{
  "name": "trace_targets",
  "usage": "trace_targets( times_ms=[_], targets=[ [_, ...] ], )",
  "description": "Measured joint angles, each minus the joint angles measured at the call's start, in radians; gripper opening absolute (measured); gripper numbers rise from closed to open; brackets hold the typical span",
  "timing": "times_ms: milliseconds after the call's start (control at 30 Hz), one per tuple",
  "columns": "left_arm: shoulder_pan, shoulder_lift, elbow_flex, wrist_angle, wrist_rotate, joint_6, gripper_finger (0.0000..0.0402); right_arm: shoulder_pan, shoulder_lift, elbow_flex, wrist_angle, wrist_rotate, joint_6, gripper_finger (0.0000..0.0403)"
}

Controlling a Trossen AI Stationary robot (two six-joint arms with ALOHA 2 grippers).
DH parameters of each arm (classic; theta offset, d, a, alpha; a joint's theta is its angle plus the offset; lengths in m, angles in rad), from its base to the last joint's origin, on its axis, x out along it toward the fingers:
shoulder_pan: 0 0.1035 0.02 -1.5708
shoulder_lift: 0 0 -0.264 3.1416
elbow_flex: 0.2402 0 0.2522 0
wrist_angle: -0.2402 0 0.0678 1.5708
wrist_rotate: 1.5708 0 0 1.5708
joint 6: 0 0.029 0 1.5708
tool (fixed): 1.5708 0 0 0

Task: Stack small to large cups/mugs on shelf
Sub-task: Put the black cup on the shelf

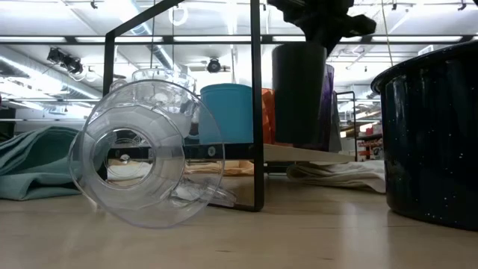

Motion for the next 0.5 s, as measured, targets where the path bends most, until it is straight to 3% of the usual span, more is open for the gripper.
trace_targets(
  times_ms=[500],
  targets=[
    [0.000, 0.000, 0.000, 0.000, 0.000, -0.001, 0.0146, -0.014, 0.000, 0.000, 0.030, -0.056, -0.085, 0.0025]
  ],
)
